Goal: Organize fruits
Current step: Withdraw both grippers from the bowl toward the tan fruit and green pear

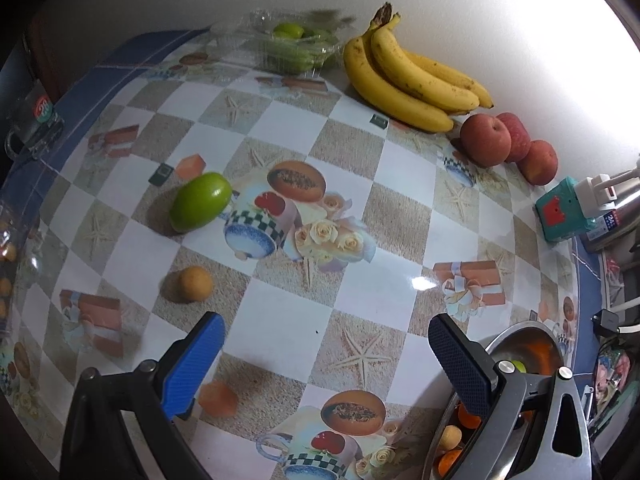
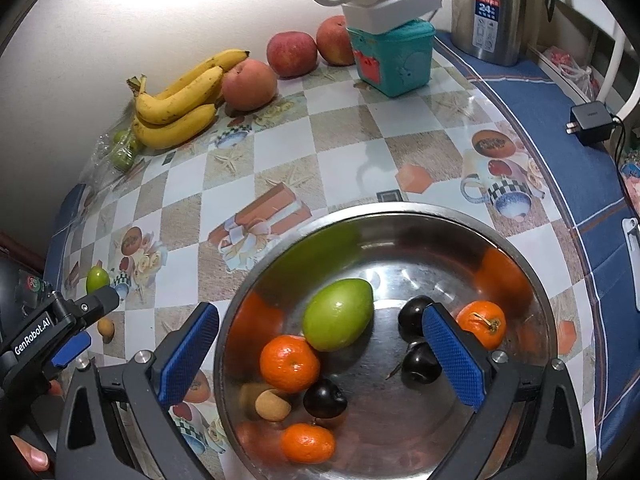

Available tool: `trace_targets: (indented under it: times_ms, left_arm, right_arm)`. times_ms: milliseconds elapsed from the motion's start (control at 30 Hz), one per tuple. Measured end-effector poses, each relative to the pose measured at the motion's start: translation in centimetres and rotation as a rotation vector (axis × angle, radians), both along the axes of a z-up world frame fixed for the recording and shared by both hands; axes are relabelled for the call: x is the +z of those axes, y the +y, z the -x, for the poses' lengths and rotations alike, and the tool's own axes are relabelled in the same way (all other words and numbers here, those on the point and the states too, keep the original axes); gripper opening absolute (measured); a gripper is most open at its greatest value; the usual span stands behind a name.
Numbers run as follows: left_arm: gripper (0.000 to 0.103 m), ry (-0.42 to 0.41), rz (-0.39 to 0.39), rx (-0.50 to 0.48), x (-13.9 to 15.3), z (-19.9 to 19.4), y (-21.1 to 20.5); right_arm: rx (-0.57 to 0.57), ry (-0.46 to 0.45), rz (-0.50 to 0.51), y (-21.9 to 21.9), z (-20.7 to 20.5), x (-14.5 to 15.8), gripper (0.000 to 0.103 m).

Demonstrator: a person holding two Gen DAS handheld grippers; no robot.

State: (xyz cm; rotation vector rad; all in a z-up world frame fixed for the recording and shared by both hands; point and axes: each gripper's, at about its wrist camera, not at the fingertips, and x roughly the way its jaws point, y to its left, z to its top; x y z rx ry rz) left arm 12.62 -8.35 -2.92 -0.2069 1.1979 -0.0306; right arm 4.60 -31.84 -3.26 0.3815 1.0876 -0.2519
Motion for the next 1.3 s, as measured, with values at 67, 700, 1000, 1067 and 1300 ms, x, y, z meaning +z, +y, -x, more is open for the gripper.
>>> trace_targets:
  times_ms: [67, 700, 1000, 1067, 1300]
  left_arm:
    - [0.103, -0.015, -0.011, -0.012, 0.4, -0.1, 0.3]
    - [0.103, -0.113, -0.226, -0.071, 2.4, -0.6, 7.1]
    - [0.103, -0.08, -0.136, 0.043, 1.1, -0.5, 12.7]
    - [0.103, -0.072, -0.135, 0.052, 0.7, -0.6, 13.6]
    - [0.103, -0.035, -0.091, 0.071, -0.6, -1.0, 16.0]
  right_arm:
    - [0.007, -0.011, 0.0, 0.3, 0.0, 0.2, 0.102]
    - [0.165, -0.022, -0.042, 6.7, -1.6, -0.3, 0.101]
    - [0.221, -0.018, -0.04, 9.9, -2.4, -0.3, 0.102]
    - [0.239, -0.019, -0.034, 10.6, -2.6, -0.2, 0.101]
    - [0.311, 0.002, -0.068, 14.1, -4.2, -0.9, 0.101]
